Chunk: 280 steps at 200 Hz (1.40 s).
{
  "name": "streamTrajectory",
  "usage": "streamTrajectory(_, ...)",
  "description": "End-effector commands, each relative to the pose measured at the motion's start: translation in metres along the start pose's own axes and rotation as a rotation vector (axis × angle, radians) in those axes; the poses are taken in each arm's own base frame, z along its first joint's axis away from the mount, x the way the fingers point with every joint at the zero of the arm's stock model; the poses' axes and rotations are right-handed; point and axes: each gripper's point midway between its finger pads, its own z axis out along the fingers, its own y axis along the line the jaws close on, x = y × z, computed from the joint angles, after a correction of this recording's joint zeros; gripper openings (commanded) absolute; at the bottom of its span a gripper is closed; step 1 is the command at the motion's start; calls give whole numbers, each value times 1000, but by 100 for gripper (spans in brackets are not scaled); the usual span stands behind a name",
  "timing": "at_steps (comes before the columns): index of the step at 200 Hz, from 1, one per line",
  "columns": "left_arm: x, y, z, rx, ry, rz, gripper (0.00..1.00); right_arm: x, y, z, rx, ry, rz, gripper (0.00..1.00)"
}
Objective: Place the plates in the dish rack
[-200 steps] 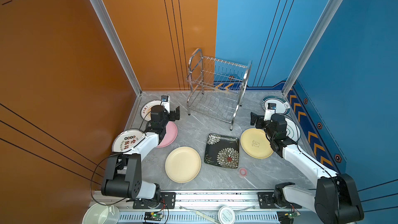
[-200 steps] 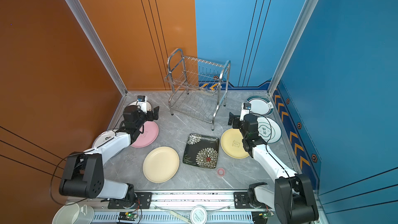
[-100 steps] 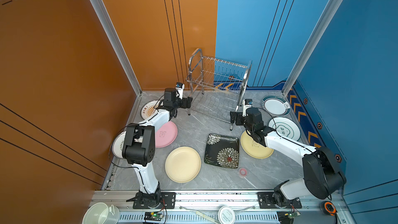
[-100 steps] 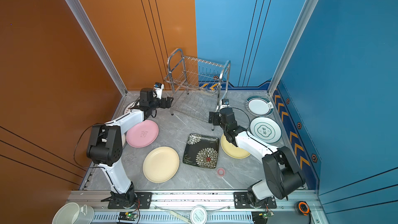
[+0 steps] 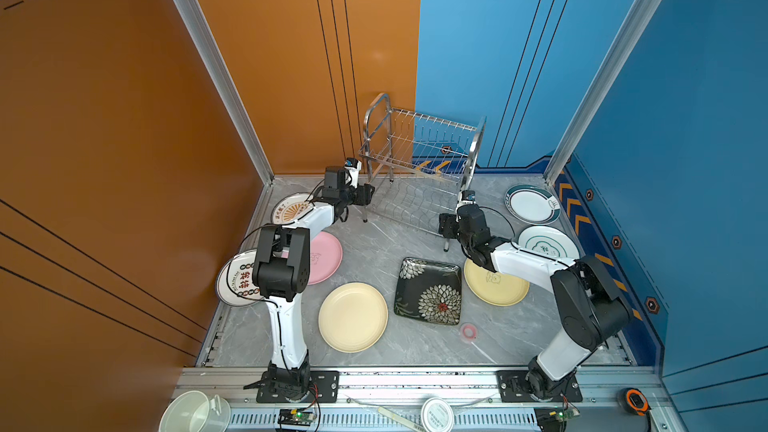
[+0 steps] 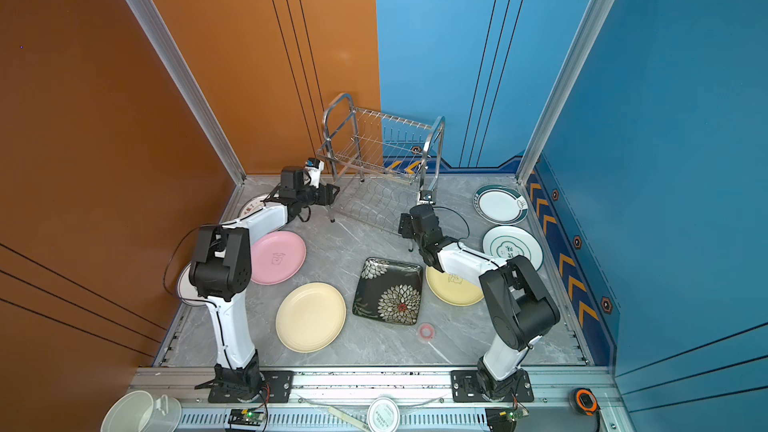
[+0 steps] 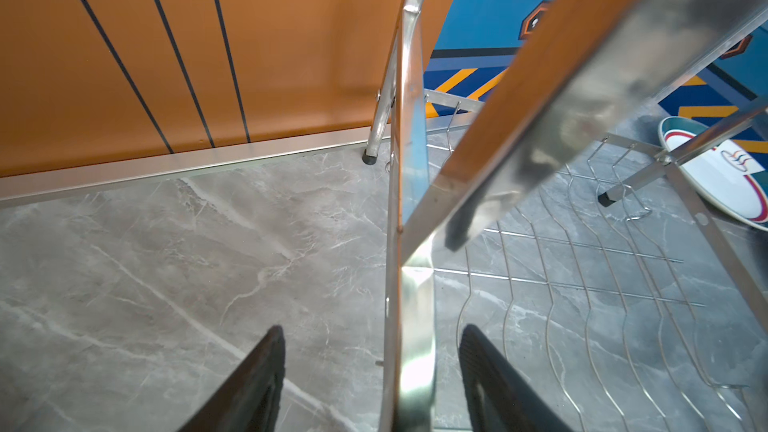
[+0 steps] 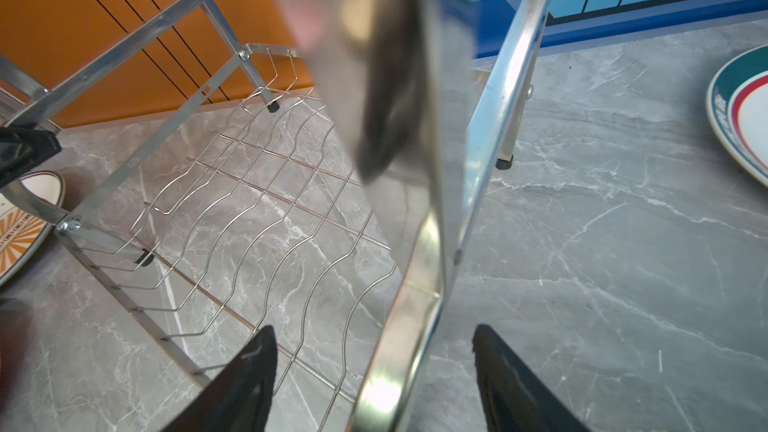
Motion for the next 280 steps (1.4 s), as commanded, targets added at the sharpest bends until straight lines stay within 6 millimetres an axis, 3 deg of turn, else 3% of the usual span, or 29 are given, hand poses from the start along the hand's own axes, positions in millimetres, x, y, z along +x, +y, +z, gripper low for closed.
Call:
streamTrajectory(1,-3,-6,2,43,4,-19,60,-20,0,4,24,-57,36,69)
streamTrajectory(68,16,-11,1,65,44,-46,29,-15,-13,8,49,-26,39,46)
streamTrajectory(131,41,-21,-22,64,86,-56,6,-13,-20,13,36,14,31,22)
streamTrajectory(237,79,-44,-78,19,121,-73,0,-6,-20,18,3,55,18,5)
streamTrajectory(244,95,-44,-82,14,150,-83,0,-6,-19,18,-3,58,15,5)
streamTrajectory(280,110,-50,-97,-1,164,-100,0,-4,-11,23,-37,85,-4,5)
